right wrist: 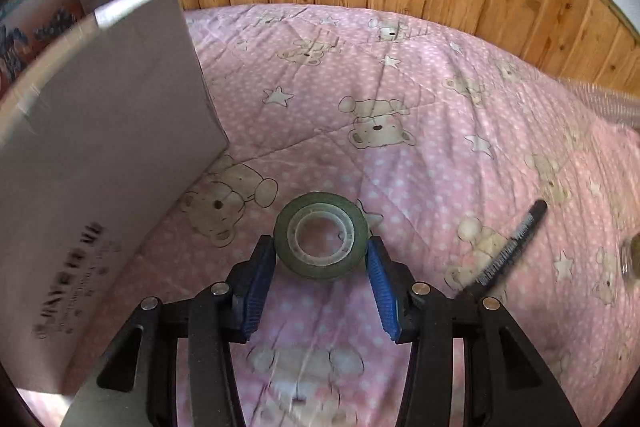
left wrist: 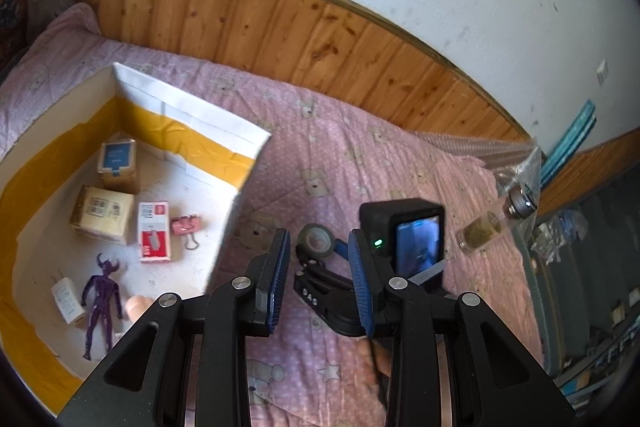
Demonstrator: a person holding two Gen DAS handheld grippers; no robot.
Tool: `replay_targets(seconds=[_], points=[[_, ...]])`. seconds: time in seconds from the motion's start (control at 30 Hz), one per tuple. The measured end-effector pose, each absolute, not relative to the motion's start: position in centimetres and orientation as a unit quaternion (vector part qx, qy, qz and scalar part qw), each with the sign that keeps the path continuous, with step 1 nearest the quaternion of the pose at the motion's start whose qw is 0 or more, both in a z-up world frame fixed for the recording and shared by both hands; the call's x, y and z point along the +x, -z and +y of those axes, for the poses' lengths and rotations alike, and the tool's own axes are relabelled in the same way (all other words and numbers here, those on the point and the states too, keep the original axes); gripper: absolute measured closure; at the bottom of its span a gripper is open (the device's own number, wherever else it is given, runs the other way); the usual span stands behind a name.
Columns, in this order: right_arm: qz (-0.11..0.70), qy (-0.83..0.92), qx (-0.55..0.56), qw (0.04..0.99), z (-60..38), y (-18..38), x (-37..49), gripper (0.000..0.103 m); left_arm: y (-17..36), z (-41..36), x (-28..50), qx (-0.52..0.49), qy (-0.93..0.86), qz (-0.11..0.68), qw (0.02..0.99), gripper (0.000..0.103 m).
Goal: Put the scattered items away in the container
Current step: 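Grasp the green tape roll with the right gripper while the left grasps the black marker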
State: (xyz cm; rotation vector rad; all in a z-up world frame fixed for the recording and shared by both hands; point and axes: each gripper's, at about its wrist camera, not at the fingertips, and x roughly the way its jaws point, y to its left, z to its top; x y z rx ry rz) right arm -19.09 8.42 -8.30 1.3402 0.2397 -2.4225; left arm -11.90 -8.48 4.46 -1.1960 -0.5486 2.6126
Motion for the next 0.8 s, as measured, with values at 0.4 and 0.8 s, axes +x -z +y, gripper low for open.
replay_targets(seconds=[0.4, 0.8], points=[[-0.069, 0.808, 0.581, 0.073, 25.1, 6.5, -15.2, 0.055, 3.1, 6.8, -17.9, -0.475, -0.852, -0.011, 0.222, 0.061], [-0.090, 0.817, 0.567, 0.055, 27.5, 6.4, -18.2, 0.055, 9.0, 10.5, -24.6, -0.489, -0.855, 0.015, 0.170, 0.085]])
